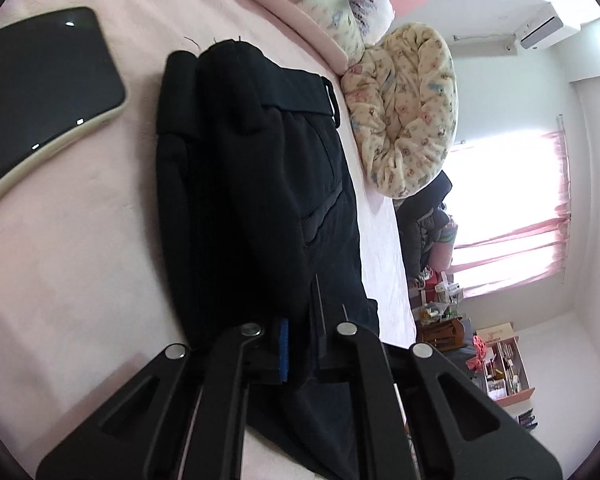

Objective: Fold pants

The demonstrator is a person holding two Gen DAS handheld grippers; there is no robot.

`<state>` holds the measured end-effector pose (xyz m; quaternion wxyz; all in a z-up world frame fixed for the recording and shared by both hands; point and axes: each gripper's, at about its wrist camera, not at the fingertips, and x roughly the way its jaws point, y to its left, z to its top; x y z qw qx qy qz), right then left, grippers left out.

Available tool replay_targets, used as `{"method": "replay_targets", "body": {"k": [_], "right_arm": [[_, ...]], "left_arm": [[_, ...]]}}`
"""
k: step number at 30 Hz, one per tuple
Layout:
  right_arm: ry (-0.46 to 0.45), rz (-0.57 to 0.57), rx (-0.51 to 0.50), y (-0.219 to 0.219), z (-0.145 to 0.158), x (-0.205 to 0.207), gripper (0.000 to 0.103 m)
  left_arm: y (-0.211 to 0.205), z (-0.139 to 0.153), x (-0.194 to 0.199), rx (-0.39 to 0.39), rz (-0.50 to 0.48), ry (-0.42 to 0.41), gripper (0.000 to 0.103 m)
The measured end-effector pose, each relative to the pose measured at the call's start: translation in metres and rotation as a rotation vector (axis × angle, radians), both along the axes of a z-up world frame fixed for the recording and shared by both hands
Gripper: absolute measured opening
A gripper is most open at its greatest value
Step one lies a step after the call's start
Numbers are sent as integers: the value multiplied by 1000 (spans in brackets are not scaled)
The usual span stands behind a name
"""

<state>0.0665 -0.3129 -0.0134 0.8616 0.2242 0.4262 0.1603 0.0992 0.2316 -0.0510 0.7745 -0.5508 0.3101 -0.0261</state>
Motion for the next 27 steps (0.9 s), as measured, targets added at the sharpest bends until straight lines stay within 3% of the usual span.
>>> {"method": "replay_targets", "body": {"k": [5,8,10,12,14,15,18,19,22,24,27], "right_arm": [[-22,-11,5,-8,4,-10,53],[-29,-28,-1,-12,5,-13,53],[-36,-53,-4,-15,4,-14,53],[-42,-80,2,-20,4,-14,53],[-47,-110,-10,-23,5,-11,53],[-54,-117,-26,-21,6,-7,53],[-92,-87,-59,-1,12,17,53],[-106,-55,-57,12,15,32,53],[-98,10,-41,45,15,73,53],[-59,49,-38,71,10,110,53],[17,55,-22,90,-4,148,53]], "left_arm": [[-6,8,-16,37,32,-15,7],[-7,-4,-3,125,36,84,12],[-1,-16,-6,80,51,94,16],[0,-8,-14,87,77,88,21],[1,8,-29,174,145,70,38],[1,18,-40,225,198,55,53],[-4,45,-62,324,273,-46,64],[-9,51,-64,349,260,-86,71],[-30,60,-45,372,88,-179,81],[-47,57,-27,379,-24,-176,82],[-61,49,-7,412,-75,-120,91]]}}
